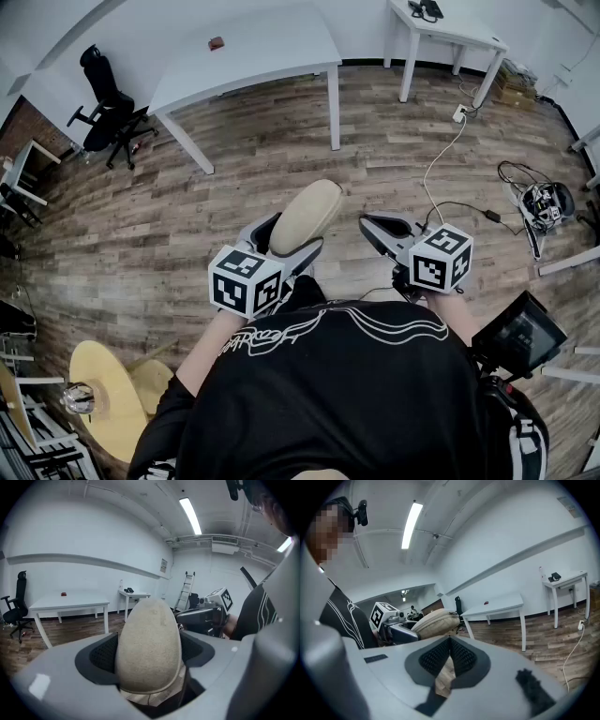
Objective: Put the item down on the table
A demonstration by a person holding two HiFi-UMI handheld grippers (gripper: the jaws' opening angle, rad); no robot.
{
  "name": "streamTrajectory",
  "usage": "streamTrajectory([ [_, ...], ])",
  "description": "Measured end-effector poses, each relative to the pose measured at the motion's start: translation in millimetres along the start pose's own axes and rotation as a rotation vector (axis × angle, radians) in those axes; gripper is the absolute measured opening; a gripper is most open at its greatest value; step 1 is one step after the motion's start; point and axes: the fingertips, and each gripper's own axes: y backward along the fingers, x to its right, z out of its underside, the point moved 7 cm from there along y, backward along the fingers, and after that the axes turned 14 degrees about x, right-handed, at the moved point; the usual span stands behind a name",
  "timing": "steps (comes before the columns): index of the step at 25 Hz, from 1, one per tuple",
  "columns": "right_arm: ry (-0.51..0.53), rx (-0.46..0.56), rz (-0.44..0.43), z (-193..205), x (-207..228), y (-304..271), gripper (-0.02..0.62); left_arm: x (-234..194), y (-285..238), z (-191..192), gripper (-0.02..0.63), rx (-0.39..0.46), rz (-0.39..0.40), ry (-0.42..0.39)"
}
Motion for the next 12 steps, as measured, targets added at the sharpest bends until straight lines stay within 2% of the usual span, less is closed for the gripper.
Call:
streamTrajectory([
  [6,-0.023,-0.026,0.004,8.1,37.9,-43.9,0.006,-49.4,-29.9,5.1,0.4,0.0,0.003,0.026],
  [12,-0.057,-0.048,0.031,0.1,107.3,-128.5,0.006,-145.9,-87.3,-5.8,0.4,-0.016,0.006,0.06],
])
